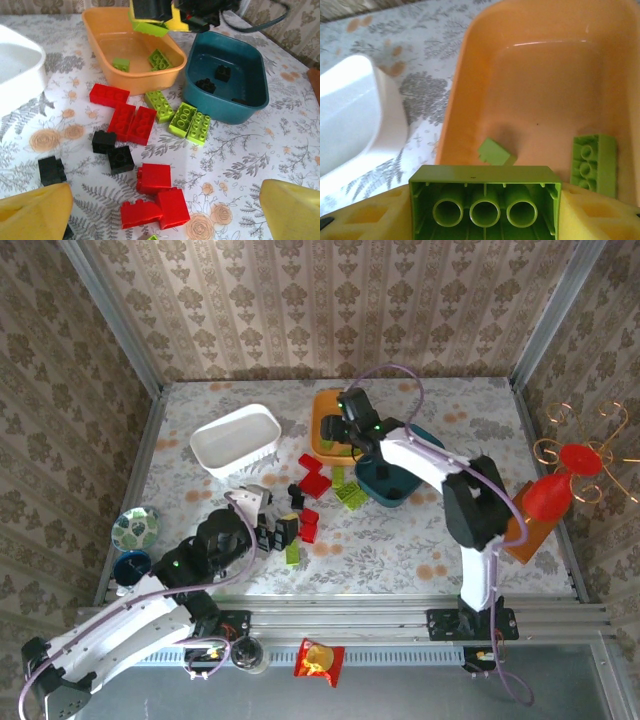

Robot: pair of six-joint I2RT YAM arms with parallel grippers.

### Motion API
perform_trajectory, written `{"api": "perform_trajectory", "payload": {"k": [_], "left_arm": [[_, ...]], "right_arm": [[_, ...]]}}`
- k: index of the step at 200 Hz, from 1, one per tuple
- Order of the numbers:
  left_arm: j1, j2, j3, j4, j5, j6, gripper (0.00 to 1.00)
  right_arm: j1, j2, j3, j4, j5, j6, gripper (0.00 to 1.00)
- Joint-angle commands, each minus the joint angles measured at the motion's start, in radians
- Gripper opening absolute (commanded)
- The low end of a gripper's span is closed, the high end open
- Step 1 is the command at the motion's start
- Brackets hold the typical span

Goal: Sort the legos into containers by color
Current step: Place the lego in the container, then pick up the lego from the middle-left of the table.

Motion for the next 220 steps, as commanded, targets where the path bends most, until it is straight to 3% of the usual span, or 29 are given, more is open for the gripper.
{"api": "perform_trajectory", "payload": {"k": [1, 9, 26, 48, 61, 90, 107, 149, 195, 220], "left_arm": [[0.038, 0.018, 0.001, -0.059, -0.018, -0.062, 0.95], [0.061, 0.031, 0.001, -0.066, 0.01, -0.072, 0.93], [0.124, 0.067, 0.004, -0.072, 0.079, -0.096, 0.91], [0.207, 0.106, 0.001, -0.067, 0.165, -0.114, 0.88], [0.245, 0.127, -0.001, -0.064, 0.184, -0.118, 0.85], [0.37, 0.224, -0.003, -0.094, 0.222, -0.156, 0.64], [0.45, 0.29, -0.021, -0.072, 0.276, -0.17, 0.58], [0.467, 0.441, -0.022, 0.035, 0.325, -0.144, 0.59], [0.469, 0.58, 0.018, -0.008, 0.222, -0.118, 0.73], [0.468, 0.643, 0.036, 0.01, 0.228, -0.112, 0.71]], "right_arm": [[-0.013, 0.083, 0.116, -0.077, -0.012, -0.029, 0.51], [-0.015, 0.106, 0.139, -0.089, -0.011, -0.032, 0.58], [-0.021, 0.127, 0.17, -0.109, -0.017, -0.028, 0.84], [-0.024, 0.079, 0.138, -0.083, -0.023, -0.035, 0.95], [-0.024, 0.026, 0.107, -0.07, -0.026, -0.043, 0.95], [-0.018, -0.121, -0.045, 0.006, -0.048, -0.041, 0.95], [-0.014, -0.188, -0.129, 0.027, -0.061, -0.033, 0.95], [-0.009, -0.322, -0.309, 0.075, -0.09, -0.024, 0.94], [-0.009, -0.455, -0.451, 0.097, -0.088, -0.02, 0.94], [-0.009, -0.497, -0.496, 0.1, -0.081, -0.017, 0.94]]}}
